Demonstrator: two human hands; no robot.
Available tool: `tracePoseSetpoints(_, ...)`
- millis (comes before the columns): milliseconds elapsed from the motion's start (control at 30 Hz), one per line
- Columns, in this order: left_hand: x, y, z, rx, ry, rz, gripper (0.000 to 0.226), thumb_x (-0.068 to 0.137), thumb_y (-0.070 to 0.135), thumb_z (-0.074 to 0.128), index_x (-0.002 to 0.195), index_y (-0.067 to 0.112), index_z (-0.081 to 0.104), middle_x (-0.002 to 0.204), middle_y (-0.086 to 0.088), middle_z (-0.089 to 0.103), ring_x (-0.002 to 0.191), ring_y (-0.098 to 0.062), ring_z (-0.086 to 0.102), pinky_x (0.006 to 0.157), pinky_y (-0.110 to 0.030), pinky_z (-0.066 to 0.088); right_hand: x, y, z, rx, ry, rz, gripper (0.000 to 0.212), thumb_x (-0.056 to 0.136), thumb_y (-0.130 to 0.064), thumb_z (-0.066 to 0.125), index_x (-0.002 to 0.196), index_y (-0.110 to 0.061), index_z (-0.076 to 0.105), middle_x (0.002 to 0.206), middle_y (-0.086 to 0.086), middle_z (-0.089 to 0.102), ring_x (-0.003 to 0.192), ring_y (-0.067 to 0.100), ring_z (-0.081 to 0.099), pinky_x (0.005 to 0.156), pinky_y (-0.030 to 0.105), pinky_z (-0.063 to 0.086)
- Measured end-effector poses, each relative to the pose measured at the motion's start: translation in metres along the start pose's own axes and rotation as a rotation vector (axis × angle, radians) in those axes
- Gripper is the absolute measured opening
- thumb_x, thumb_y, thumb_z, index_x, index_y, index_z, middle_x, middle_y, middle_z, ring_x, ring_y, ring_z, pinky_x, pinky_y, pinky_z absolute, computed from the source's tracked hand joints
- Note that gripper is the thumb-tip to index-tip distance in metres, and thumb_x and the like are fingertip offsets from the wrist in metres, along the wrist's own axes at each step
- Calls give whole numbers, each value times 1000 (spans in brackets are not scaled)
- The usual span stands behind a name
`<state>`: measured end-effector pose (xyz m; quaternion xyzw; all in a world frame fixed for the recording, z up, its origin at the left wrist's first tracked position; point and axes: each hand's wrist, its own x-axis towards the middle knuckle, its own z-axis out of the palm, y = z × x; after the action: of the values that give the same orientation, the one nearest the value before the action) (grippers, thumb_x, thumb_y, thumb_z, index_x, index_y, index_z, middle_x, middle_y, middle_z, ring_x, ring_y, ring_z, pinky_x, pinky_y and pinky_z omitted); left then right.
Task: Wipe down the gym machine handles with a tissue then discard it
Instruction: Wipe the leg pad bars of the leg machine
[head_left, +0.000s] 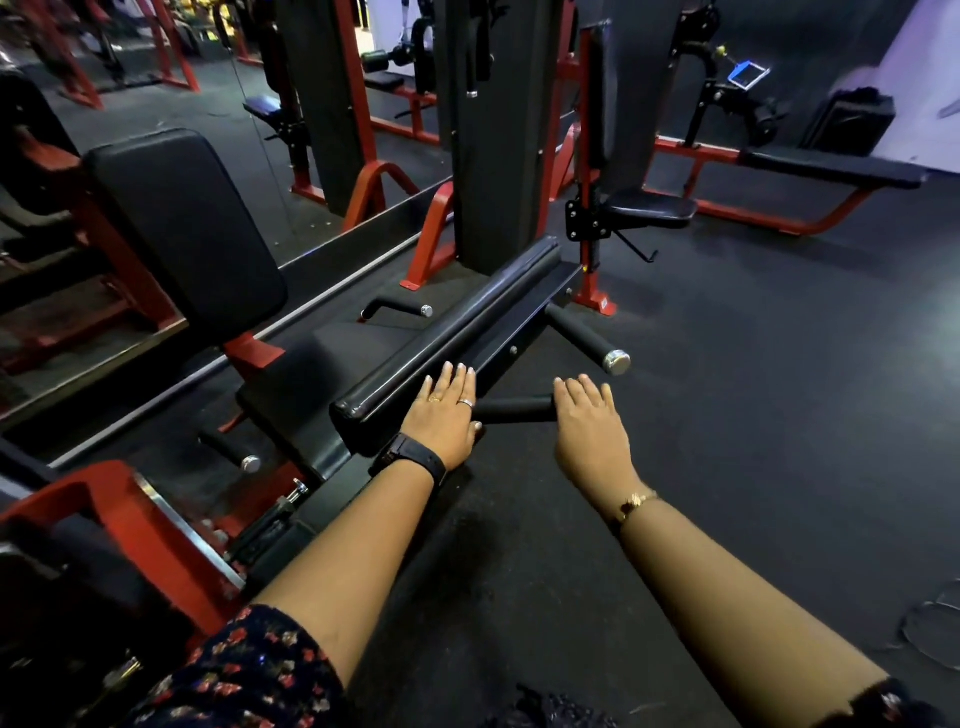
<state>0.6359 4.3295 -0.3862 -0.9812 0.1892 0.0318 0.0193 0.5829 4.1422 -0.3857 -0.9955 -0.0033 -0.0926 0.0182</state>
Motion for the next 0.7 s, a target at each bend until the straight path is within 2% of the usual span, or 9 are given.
tracePoseSetpoints(67, 0, 13, -3, -30, -8, 23, 76, 101, 39, 41, 154, 6, -4, 163, -9, -3, 150, -24, -8, 119, -41, -2, 15, 2, -7, 46, -61, 38, 45, 94, -7, 39, 139, -3, 39, 136, 12, 47, 134, 29, 34, 116, 42, 16)
tracePoseSetpoints(133, 1, 28, -4, -45, -10, 71, 78, 101, 40, 41, 154, 8, -6, 163, -8, -6, 149, -23, -9, 119, -41, -3, 17, 6, -8, 74, -41, 70, 41, 94, -7, 40, 135, -2, 43, 135, 14, 47, 131, 30, 37, 113, 41, 21)
tracePoseSetpoints(267, 3, 52, -3, -44, 15, 162, 80, 100, 40, 43, 154, 11, -8, 163, -6, -7, 149, -21, -10, 119, -40, -3, -24, 7, 12, 133, 126, 34, 56, 85, 5, 34, 141, 6, 37, 147, 24, 38, 139, 38, 32, 113, 46, 22)
tracePoseSetpoints(400, 6, 69, 3, -83, 29, 155, 83, 98, 39, 47, 154, 12, -8, 163, -5, -7, 149, -23, -13, 119, -40, -4, -44, 6, 19, 101, 106, -49, 60, 83, -2, 23, 139, 5, 42, 145, 23, 40, 137, 34, 34, 109, 49, 28)
tracePoseSetpoints(467, 5, 72, 7, -79, 42, 129, 85, 96, 40, 49, 154, 15, -9, 163, -4, -9, 149, -21, -13, 119, -40, -5, -33, 9, 12, 70, 92, -50, 57, 85, -5, 27, 139, 4, 42, 144, 22, 42, 136, 34, 37, 110, 45, 26)
tracePoseSetpoints(567, 7, 69, 5, -61, 34, 109, 87, 95, 38, 52, 154, 21, -9, 162, 0, -11, 149, -17, -13, 119, -42, -4, -2, 19, -2, 88, -26, -30, 57, 93, -1, 39, 148, -2, 27, 154, 16, 28, 145, 29, 20, 118, 39, 11)
tracePoseSetpoints(633, 14, 68, 0, -80, 8, 101, 86, 94, 37, 53, 155, 23, -6, 163, 1, -10, 149, -17, -12, 119, -44, -2, 12, 23, -7, 140, -93, -9, 57, 95, -3, 41, 149, -4, 25, 154, 13, 27, 145, 26, 18, 119, 38, 12)
tracePoseSetpoints(700, 18, 68, -3, -97, -16, 103, 85, 93, 36, 56, 155, 24, -1, 163, 0, -9, 149, -19, -11, 119, -44, 0, 8, 23, -7, 186, -52, 20, 56, 93, -1, 44, 147, -4, 29, 151, 14, 31, 143, 28, 23, 118, 39, 16)
